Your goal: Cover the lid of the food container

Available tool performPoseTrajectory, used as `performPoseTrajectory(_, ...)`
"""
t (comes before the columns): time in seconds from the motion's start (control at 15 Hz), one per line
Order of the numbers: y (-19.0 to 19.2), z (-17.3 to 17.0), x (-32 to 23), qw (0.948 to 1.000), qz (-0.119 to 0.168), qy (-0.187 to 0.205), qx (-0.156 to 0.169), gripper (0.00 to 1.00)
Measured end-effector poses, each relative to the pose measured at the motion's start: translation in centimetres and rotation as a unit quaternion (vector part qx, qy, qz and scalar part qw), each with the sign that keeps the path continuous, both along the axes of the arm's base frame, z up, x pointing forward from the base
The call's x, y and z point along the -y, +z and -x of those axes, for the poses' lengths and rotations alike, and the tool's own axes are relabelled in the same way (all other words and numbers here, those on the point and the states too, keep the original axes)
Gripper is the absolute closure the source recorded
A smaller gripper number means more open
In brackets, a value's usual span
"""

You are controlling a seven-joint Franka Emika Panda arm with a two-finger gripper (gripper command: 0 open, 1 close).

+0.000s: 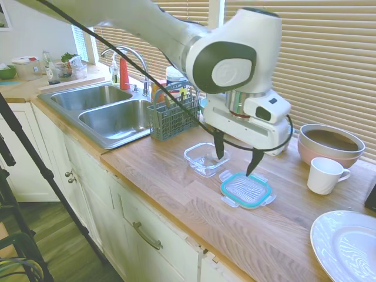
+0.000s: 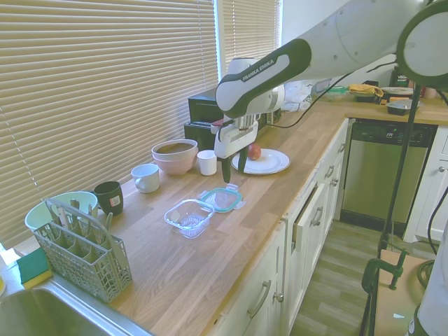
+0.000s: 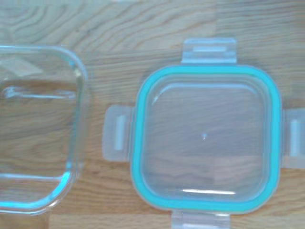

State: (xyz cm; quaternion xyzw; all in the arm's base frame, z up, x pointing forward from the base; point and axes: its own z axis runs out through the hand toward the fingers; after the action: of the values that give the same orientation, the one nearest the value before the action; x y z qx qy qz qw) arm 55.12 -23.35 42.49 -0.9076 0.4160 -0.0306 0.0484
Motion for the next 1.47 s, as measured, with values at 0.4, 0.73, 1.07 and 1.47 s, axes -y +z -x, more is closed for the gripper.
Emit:
performPoseTrajectory(0.4,-1.5,-2.9,5.1,0.9997,-0.02,0.002,-0.009,0.0)
performPoseTrajectory(0.73,-5.2,-6.4,7.0,0.999,-0.042,0.008,-0.016,0.0)
performPoseTrajectory(1.07,-6.9,-7.3,9.0,0.998,-0.057,0.005,-0.025,0.0)
performPoseTrajectory(1.47,-9.7,-8.8,8.4,0.9962,-0.079,0.013,-0.036,0.0)
